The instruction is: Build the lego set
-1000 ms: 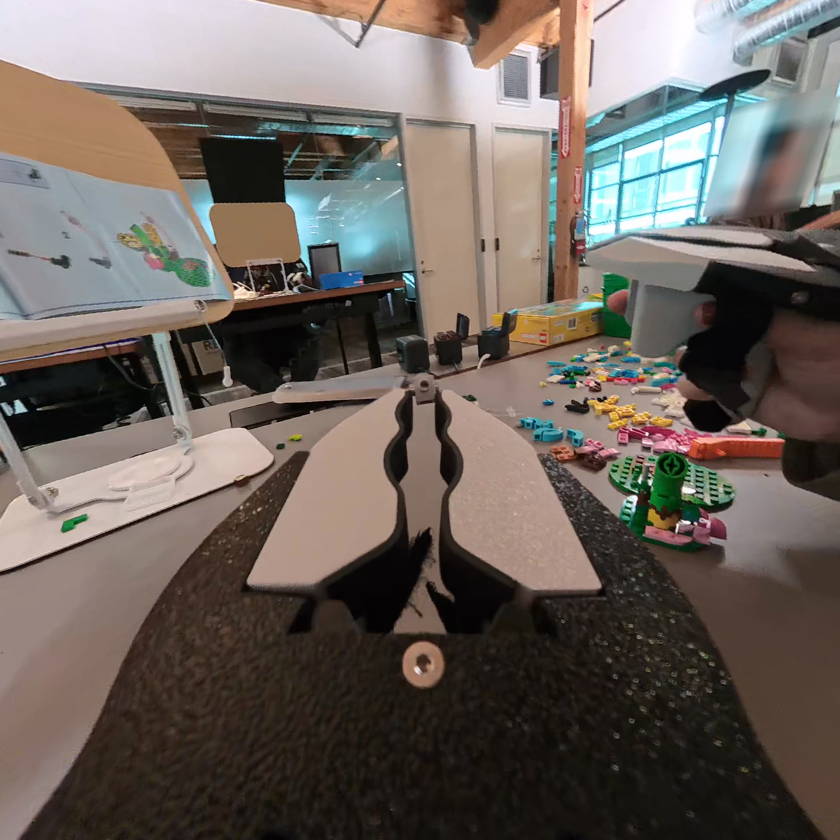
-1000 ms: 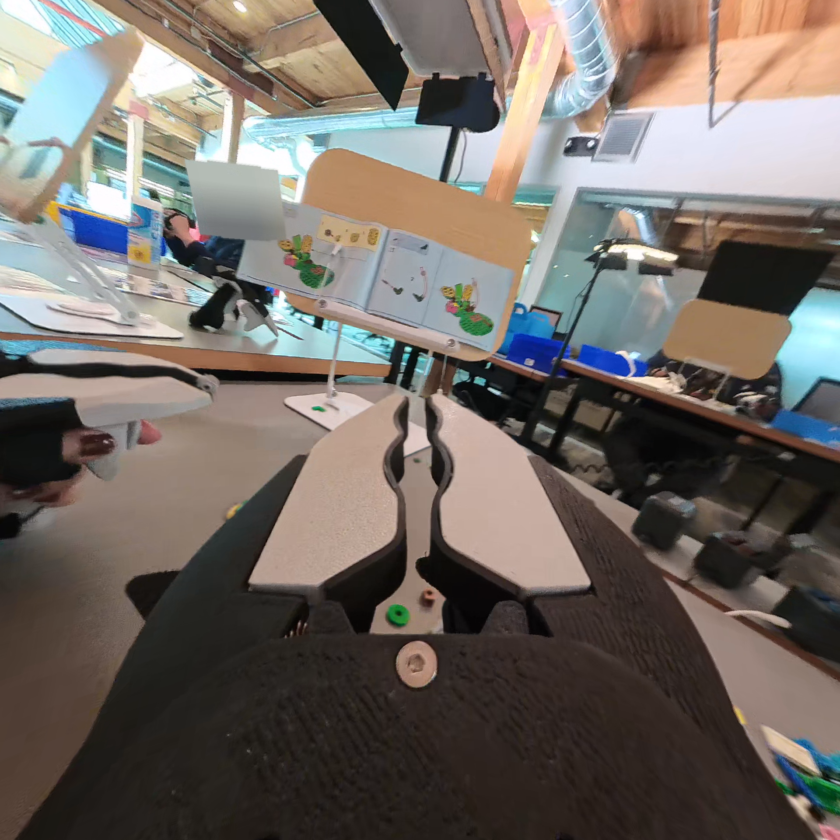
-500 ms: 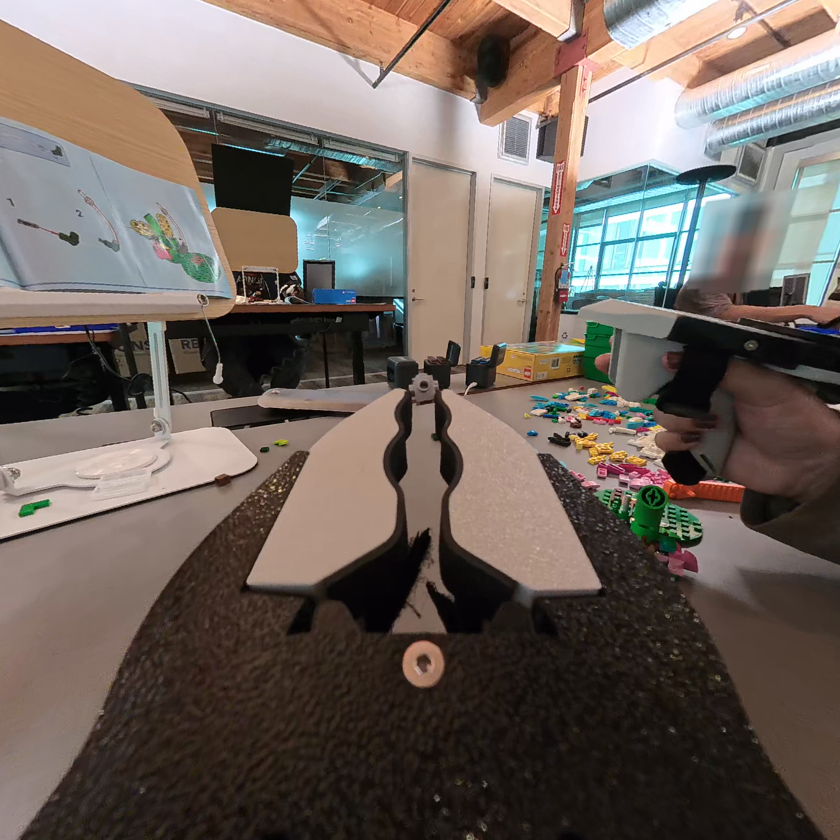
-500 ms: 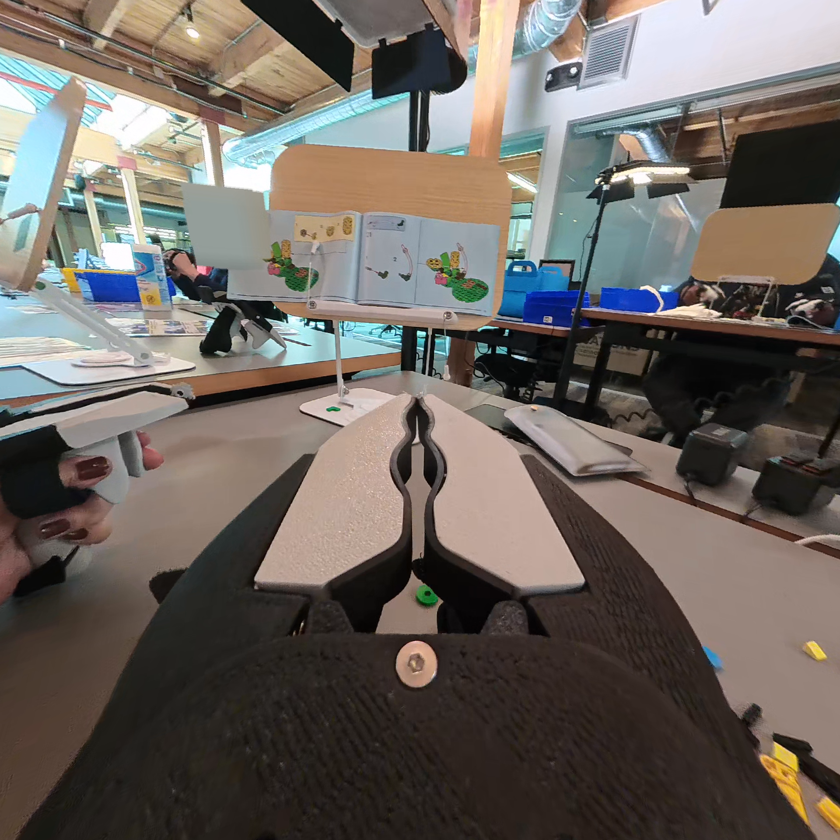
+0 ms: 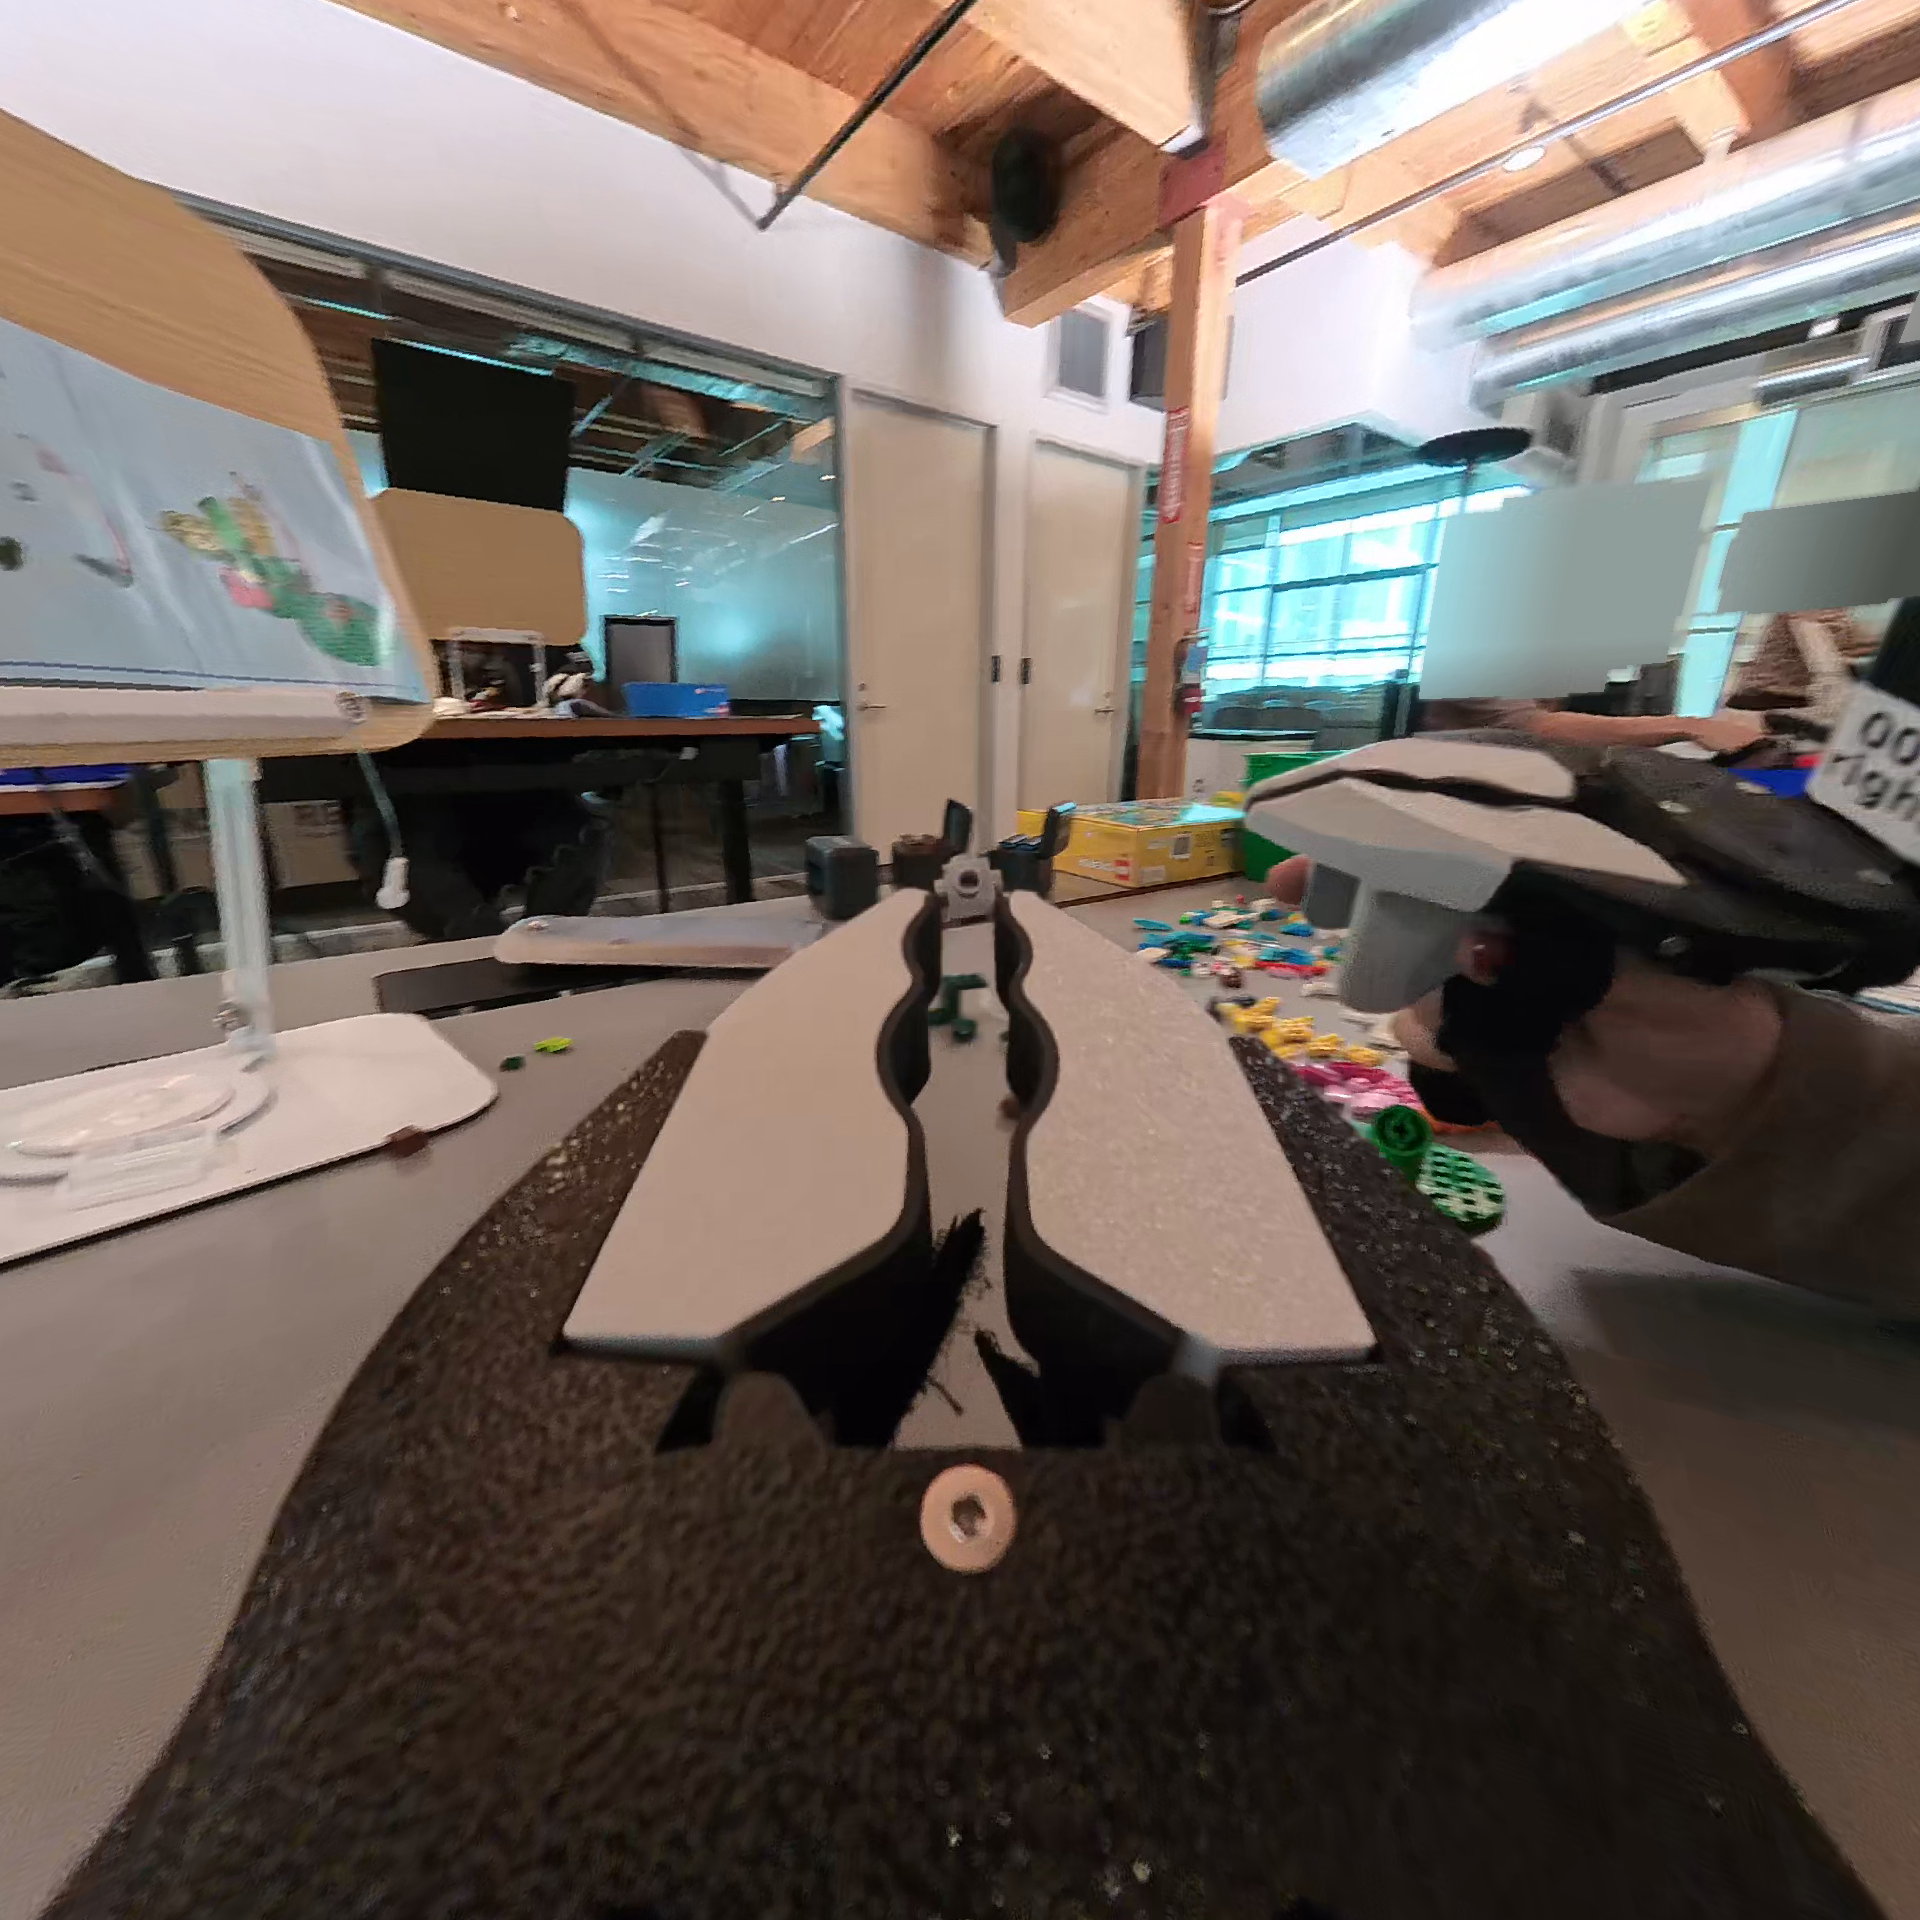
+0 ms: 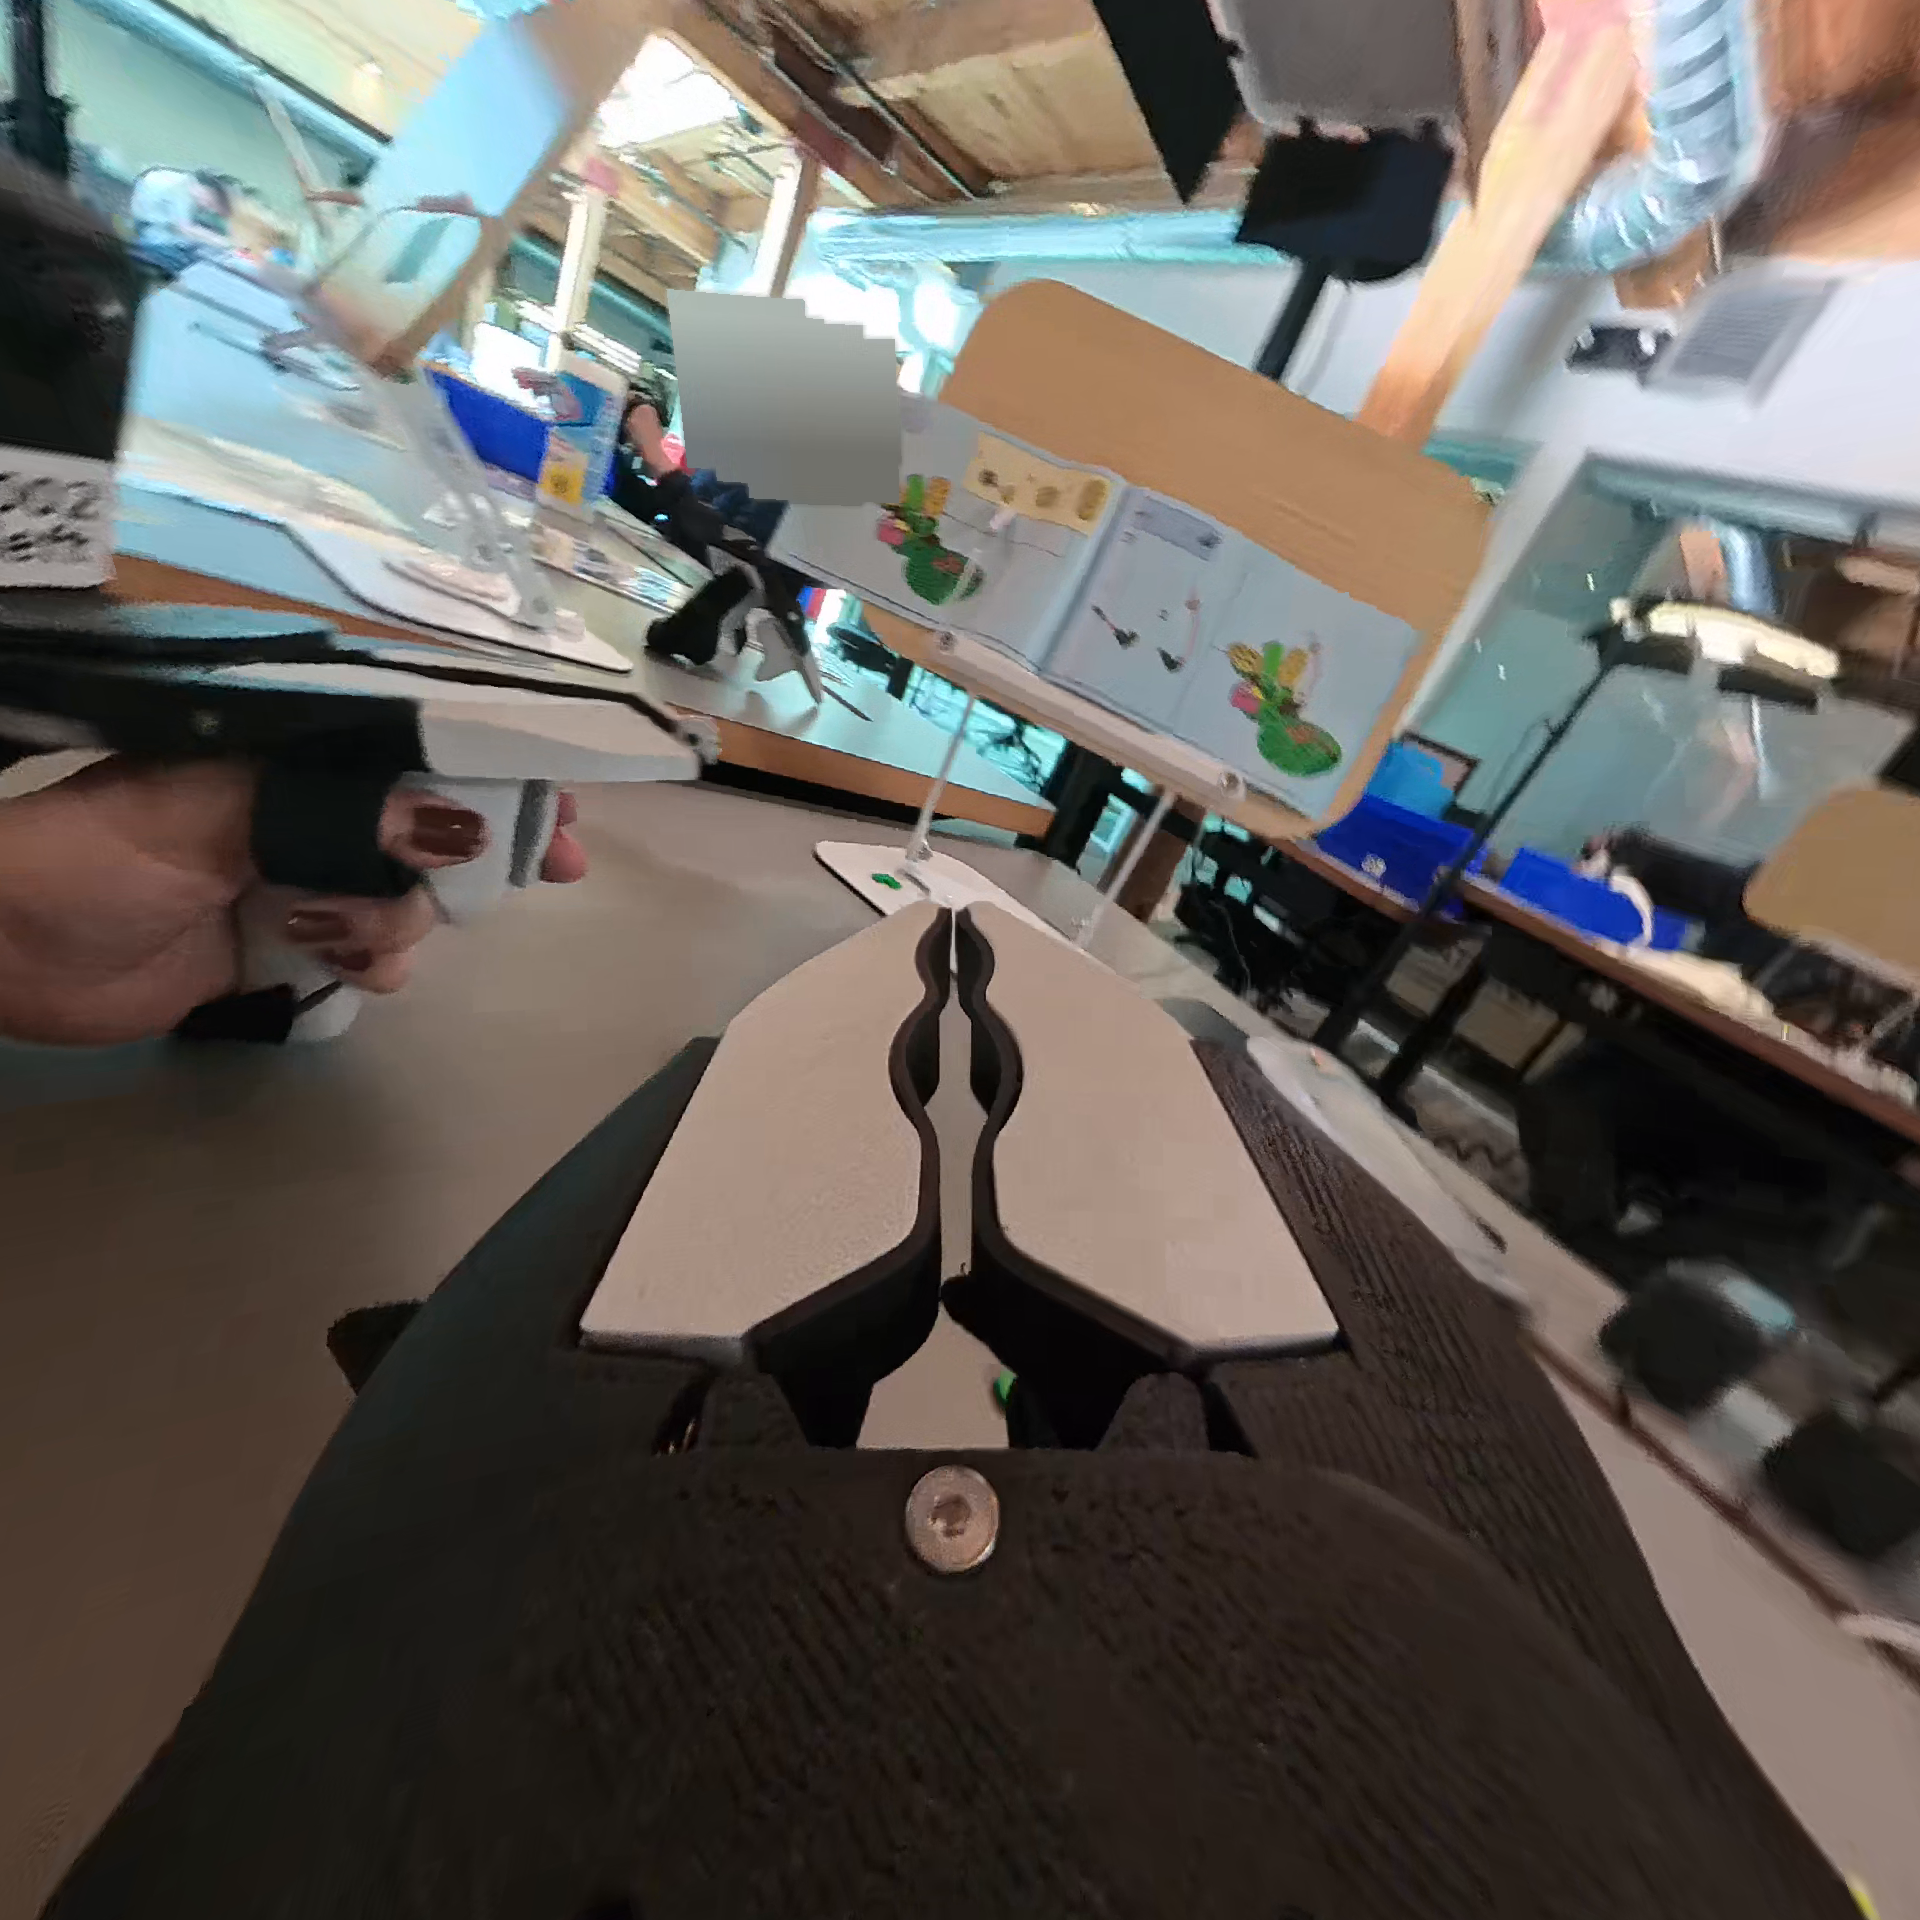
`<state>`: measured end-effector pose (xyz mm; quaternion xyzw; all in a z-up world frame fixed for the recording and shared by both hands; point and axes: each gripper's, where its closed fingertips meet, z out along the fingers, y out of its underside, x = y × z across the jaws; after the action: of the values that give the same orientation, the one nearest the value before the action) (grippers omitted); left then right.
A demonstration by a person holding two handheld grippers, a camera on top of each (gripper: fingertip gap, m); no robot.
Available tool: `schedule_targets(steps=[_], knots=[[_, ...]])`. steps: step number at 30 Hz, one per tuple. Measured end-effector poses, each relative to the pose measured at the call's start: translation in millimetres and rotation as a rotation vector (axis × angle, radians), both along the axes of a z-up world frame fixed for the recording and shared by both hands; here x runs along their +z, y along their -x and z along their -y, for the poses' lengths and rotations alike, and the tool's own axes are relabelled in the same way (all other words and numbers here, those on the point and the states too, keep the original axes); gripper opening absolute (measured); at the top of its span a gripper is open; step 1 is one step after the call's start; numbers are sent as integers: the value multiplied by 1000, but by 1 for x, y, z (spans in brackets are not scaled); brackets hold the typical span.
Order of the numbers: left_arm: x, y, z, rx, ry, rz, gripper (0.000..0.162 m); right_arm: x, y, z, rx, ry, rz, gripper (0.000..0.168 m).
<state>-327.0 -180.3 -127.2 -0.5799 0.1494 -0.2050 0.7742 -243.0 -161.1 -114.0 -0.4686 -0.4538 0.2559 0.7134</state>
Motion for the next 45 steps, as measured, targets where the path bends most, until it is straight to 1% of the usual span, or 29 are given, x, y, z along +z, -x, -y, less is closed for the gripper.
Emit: schedule_targets(steps=[1,3,6,9,12,16,19,22,25,29,30,35,38,40,43,45], knots=[[1,-5,2,-44,-7,5,9,0,3,8,26,-54,18,0],[2,-18,8,-147,-7,15,10,-2,9,25,76,-175,72,6],[0,-37,17,-318,25,38,9,-12,19,44,121,-307,175,18],[-4,-51,25,-467,80,68,9,-22,25,52,146,-378,231,25],[-12,-65,37,-599,137,11,9,-31,27,51,151,-391,277,28],[-22,-72,40,-633,201,-49,9,-32,27,58,186,-428,262,25],[-26,-75,40,-646,231,-48,9,-33,27,61,190,-465,270,24],[-27,-75,38,-637,241,-41,9,-36,28,60,172,-497,299,19],[-26,-75,40,-667,247,-23,9,-36,28,60,177,-486,294,16],[-21,-75,46,-698,209,0,11,-33,27,66,265,-365,244,16],[-19,-76,48,-712,205,11,11,-33,26,67,290,-339,237,12],[-9,-77,64,-922,266,161,17,-25,23,78,401,-245,165,11],[-5,-76,68,-1001,300,231,17,-22,22,83,451,-205,143,11],[-5,-75,66,-1028,357,281,11,-21,21,85,455,-219,144,11],[-10,-74,65,-1116,525,391,9,-26,22,83,431,-268,195,11],[-11,-73,66,-1163,574,435,8,-28,22,85,438,-274,209,11]])
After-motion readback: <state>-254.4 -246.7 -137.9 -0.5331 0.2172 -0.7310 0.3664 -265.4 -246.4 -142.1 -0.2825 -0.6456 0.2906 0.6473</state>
